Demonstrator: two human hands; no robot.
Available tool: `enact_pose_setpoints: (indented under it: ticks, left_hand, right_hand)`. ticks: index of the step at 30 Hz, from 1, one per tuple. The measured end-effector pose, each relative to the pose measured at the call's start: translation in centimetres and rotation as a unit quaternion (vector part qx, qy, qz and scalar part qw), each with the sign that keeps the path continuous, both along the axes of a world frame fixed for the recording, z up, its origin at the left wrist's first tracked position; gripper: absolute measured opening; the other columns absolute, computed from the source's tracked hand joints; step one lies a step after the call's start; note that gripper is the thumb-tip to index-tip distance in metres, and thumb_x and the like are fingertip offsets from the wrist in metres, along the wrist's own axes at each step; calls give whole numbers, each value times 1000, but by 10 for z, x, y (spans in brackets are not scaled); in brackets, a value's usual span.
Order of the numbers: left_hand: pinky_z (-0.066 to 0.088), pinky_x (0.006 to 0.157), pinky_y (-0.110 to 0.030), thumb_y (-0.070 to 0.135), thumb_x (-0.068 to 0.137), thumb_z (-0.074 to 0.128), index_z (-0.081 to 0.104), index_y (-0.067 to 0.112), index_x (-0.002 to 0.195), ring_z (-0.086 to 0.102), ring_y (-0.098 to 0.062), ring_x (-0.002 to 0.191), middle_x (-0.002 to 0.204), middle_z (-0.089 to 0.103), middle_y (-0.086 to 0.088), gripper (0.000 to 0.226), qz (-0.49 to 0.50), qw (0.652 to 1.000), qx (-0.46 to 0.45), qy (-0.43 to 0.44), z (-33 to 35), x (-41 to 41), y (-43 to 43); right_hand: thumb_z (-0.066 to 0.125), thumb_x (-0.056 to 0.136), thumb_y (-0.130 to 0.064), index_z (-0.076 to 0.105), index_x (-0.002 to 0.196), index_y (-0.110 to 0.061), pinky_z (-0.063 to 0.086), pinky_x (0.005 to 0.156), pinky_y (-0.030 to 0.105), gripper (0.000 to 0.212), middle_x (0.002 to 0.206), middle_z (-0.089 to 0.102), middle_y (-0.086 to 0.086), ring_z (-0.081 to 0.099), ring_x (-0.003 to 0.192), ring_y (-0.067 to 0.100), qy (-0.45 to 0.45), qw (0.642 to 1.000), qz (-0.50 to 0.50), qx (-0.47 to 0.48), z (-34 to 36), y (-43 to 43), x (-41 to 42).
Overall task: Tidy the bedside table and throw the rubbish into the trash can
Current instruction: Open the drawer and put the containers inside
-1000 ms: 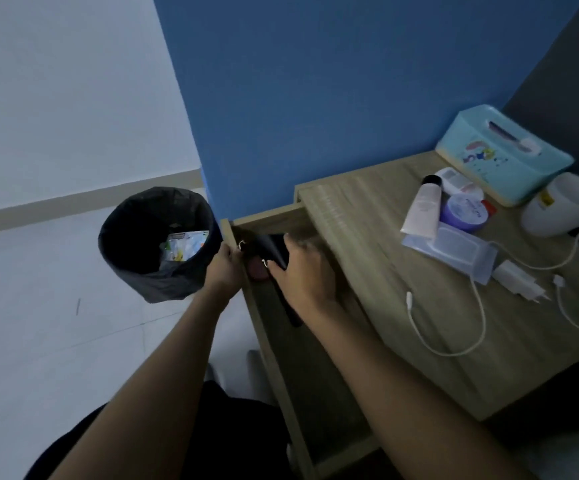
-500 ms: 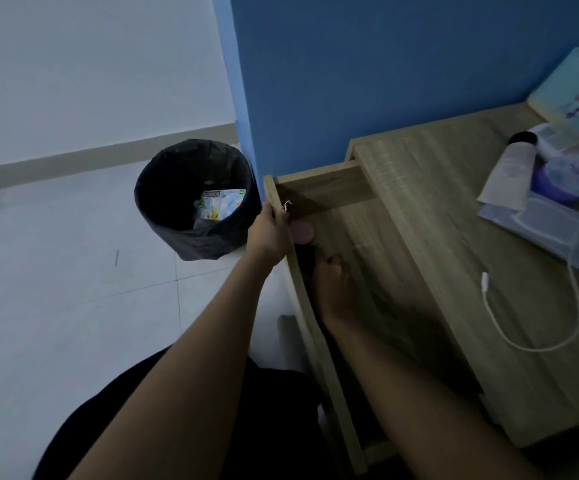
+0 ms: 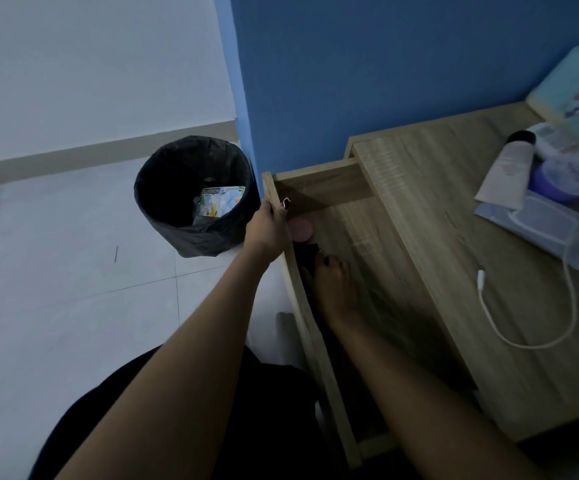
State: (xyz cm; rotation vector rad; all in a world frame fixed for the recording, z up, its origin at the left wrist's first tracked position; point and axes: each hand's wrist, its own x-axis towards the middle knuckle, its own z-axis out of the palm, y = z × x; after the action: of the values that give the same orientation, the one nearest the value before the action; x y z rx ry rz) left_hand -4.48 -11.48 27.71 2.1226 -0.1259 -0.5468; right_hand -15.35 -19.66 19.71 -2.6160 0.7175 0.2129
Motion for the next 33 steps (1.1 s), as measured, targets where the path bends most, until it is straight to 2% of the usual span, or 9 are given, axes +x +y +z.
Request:
enact_pose_setpoints:
  ticks: [9, 13, 15, 19, 23, 26, 29, 31, 33]
  left_hand:
    - [49, 91, -48, 33, 101, 34, 50, 6, 121, 58, -33, 101, 113, 60, -17, 37, 9, 1000, -7, 7, 1, -2, 2]
    - [50, 93, -48, 32, 101, 33, 48, 7, 125, 58, -34, 105, 116, 59, -17, 37, 14, 1000, -3, 11, 2, -5, 1]
    - [51, 90, -48, 30, 101, 34, 49, 5, 118, 59, -36, 102, 111, 60, -19, 34, 26, 1000, 13, 8, 6, -6, -2]
    - [51, 86, -47, 27, 100, 35, 50, 2, 112, 59, -37, 100, 110, 60, -21, 31, 60, 996, 63, 13, 12, -7, -9]
    - [49, 87, -44, 21, 99, 37, 44, 0, 119, 57, -41, 107, 119, 57, -25, 29, 74, 992, 94, 28, 19, -14, -20]
    - [49, 92, -52, 18, 98, 40, 40, 2, 123, 57, -42, 108, 120, 56, -25, 29, 81, 991, 96, 43, 20, -21, -22]
    - [51, 90, -53, 18, 98, 40, 39, 4, 123, 59, -41, 104, 116, 57, -25, 28, 79, 991, 95, 41, 19, -21, -20]
    - [51, 89, -53, 20, 98, 41, 38, 5, 124, 59, -41, 103, 115, 57, -25, 30, 81, 991, 97, 41, 18, -19, -19]
    - [51, 89, -54, 20, 98, 41, 37, 5, 124, 59, -42, 102, 114, 57, -26, 30, 79, 991, 99, 42, 17, -19, -19]
  right_hand:
    - [34, 99, -45, 36, 143, -12, 40, 92, 39, 55, 140, 45, 13, 37, 126, 33, 15, 1000, -5, 0, -2, 6, -3]
    - [34, 99, -47, 38, 141, -15, 39, 96, 41, 54, 140, 45, 12, 41, 125, 31, -5, 997, -23, 76, 9, 1, -6]
    - [39, 98, -45, 42, 137, -17, 42, 96, 39, 48, 136, 49, 10, 48, 121, 28, -37, 995, -24, 93, 25, -5, -12]
    - [50, 96, -31, 59, 120, -17, 47, 80, 28, 29, 114, 65, 6, 61, 101, 21, -96, 990, 26, 98, 76, -30, -28]
    - [60, 86, -19, 71, 100, -14, 50, 77, 32, 19, 95, 73, 7, 66, 87, 25, -256, 966, 15, 31, 127, -79, -47]
    - [62, 83, -9, 70, 96, -13, 50, 76, 34, 15, 92, 71, 7, 64, 85, 27, -314, 947, -27, -65, 158, -123, -66]
    - [69, 81, -16, 66, 107, -10, 49, 82, 39, 27, 100, 68, 11, 62, 94, 30, -269, 954, -87, -101, 166, -175, -83]
    - [72, 78, -35, 65, 110, -15, 48, 84, 38, 39, 106, 65, 11, 60, 101, 31, -172, 974, -110, -97, 160, -207, -91]
    - [67, 74, -53, 66, 103, -19, 51, 80, 37, 45, 102, 65, 8, 61, 98, 30, -113, 983, -104, -103, 155, -225, -99]
